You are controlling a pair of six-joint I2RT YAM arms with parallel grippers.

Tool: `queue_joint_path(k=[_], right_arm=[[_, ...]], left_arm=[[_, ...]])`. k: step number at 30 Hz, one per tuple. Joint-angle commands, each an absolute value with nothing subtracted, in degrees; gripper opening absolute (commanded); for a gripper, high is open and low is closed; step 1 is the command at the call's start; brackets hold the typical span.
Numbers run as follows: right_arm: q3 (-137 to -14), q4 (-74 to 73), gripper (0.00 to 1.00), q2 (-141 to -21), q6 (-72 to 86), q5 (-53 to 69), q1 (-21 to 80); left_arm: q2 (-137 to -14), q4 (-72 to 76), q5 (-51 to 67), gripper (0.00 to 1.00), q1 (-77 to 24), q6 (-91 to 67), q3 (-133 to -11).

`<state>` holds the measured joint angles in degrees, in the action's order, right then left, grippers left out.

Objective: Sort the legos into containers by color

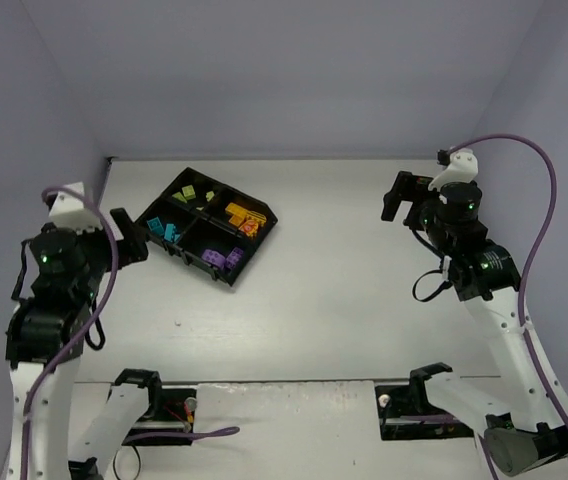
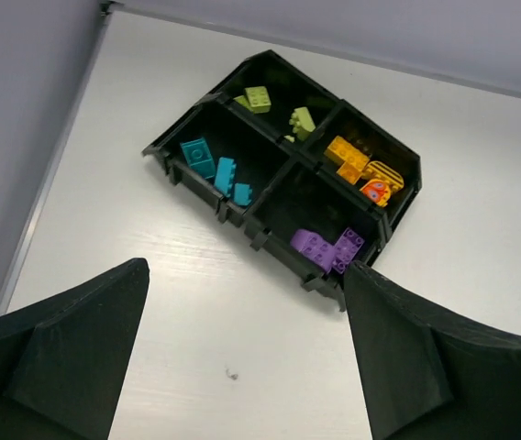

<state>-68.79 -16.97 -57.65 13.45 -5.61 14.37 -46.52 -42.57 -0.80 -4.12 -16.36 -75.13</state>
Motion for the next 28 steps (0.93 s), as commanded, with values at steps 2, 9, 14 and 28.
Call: queue_joint_path(k=[2,9,14,28], right_arm=[[-67.7,-16.4,1.0,-54.4,13.0,-12.7,18.0],[-64.9,-16.6,1.0,-50.8,14.1,-12.7,20.4],[-62.6,-17.5,1.0,-47.8,14.9,-11.5,20.6],[-61.8,-18.8,1.0,-46.0,14.2,-11.1,20.6]], left_arm=[[-37.5,-44.0,-7.2,0.81,-4.0,-18.3,-69.4],[-29.8,-47.4,-9.1,0.82,-4.0,-18.3,-65.2],[-27.8,-48.7,-8.8,0.82,-4.0,-19.5,-62.9],[-29.1,-48.3,-8.3,0.82,-4.0,-23.4,-61.2]])
